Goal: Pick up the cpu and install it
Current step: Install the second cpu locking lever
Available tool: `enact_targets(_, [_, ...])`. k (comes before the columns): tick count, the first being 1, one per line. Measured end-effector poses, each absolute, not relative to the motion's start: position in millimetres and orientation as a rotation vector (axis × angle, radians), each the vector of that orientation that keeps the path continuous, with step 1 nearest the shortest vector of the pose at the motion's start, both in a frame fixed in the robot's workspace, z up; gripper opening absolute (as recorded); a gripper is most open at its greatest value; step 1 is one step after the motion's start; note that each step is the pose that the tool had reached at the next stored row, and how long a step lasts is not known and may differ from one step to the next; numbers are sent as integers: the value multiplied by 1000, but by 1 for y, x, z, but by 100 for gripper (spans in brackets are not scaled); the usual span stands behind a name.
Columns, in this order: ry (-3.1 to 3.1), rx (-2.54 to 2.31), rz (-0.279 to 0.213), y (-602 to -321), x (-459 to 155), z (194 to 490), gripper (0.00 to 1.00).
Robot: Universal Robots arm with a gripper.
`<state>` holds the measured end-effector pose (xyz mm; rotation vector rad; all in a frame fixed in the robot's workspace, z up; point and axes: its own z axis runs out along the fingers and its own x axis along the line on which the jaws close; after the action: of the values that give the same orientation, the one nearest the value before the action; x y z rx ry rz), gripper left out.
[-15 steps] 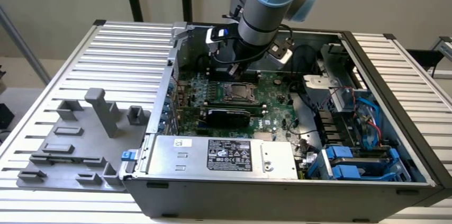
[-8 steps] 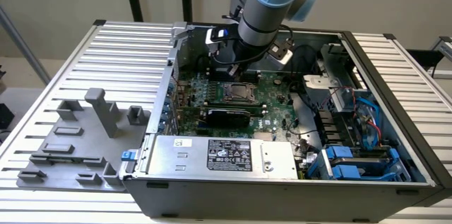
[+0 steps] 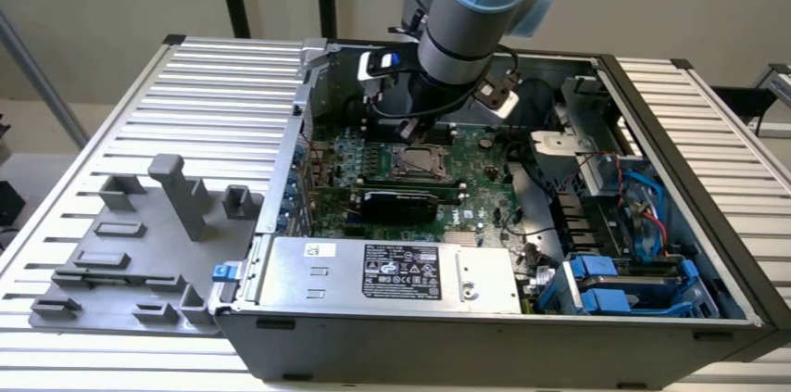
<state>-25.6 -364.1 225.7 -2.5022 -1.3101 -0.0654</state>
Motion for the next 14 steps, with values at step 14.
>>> enact_targets(14, [-1310, -2502, -65, -399, -39, 244, 12])
